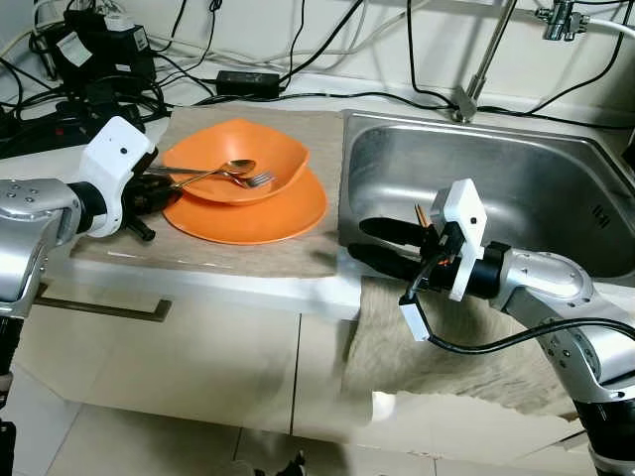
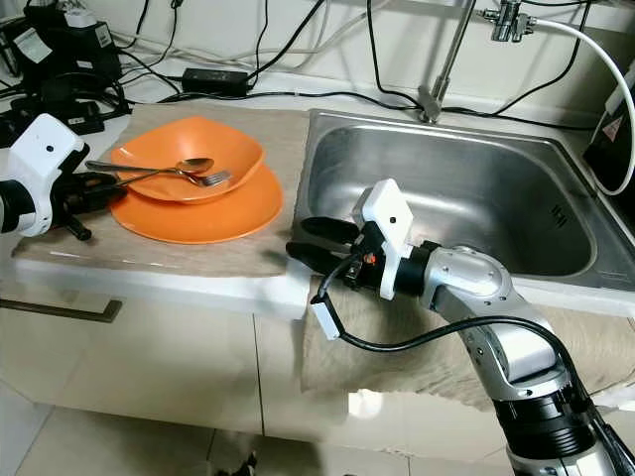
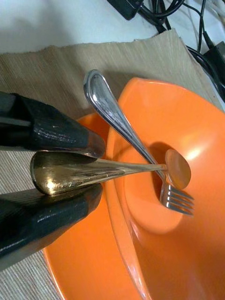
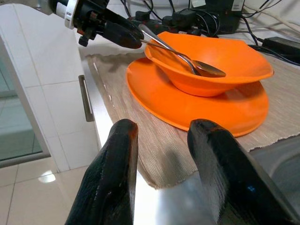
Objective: Kitchen organization
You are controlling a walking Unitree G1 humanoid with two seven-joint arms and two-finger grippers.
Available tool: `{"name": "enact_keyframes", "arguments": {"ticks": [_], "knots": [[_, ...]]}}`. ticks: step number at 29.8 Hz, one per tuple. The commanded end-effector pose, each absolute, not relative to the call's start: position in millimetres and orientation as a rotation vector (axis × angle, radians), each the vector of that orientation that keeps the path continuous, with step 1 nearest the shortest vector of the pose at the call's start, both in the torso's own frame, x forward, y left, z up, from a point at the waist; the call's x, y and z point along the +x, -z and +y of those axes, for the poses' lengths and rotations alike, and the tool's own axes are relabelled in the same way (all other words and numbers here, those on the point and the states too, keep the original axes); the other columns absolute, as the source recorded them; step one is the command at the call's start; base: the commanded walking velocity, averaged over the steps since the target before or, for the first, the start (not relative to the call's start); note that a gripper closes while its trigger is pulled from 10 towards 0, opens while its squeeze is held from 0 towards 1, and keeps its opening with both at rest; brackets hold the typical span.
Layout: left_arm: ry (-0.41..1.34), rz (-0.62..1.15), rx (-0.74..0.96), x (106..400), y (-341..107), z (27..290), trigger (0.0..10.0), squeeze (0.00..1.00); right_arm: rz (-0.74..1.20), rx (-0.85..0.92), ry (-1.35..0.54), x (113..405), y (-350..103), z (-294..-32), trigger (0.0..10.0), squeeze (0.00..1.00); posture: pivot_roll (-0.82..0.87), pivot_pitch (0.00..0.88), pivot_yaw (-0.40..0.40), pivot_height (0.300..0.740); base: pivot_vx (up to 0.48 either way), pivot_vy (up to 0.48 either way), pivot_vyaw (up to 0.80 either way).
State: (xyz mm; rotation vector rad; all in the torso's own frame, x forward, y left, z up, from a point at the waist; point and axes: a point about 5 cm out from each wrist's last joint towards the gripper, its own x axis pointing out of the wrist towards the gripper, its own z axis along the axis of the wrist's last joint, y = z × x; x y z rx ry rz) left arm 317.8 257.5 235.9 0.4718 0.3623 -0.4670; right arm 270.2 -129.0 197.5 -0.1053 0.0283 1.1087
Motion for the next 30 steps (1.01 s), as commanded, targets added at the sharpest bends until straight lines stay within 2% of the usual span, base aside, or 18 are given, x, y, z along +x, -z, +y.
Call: {"name": "enact_keyframes", "arguments": {"ticks": [1, 15, 25, 28, 30], "knots": [[0.479, 0.329, 0.479, 319.6, -243.4, 253.2, 0.0, 0.0, 0.018, -0.119, -1.124, 268.5, -200.6, -127.7, 10.0, 0.0, -0.02, 0.0, -0.032, 0.74, 0.0, 0.0, 0.0], [0.478, 0.287, 0.461, 318.7, -254.5, 251.8, 0.0, 0.0, 0.014, -0.12, -1.12, 269.1, -201.6, -127.7, 10.0, 0.0, -0.02, 0.0, -0.03, 0.74, 0.0, 0.0, 0.0], [0.501, 0.15, 0.407, 314.2, -288.2, 244.9, 0.0, 0.0, -0.027, -0.087, -1.099, 272.4, -209.7, -128.2, 10.0, 0.0, -0.02, 0.0, -0.033, 0.74, 0.0, 0.0, 0.0], [0.492, 0.007, 0.35, 320.0, -304.0, 225.5, 0.0, 0.0, -0.14, 0.111, -0.916, 292.2, -230.3, -130.1, 10.0, 0.0, -0.01, 0.0, -0.038, 0.74, 0.0, 0.0, 0.0], [0.543, -0.051, 0.328, 322.5, -303.3, 197.3, 0.0, 0.0, -0.164, 0.356, -0.782, 307.7, -239.5, -132.1, 10.0, 0.0, -0.02, 0.0, -0.038, 0.74, 0.0, 0.0, 0.0]]}}
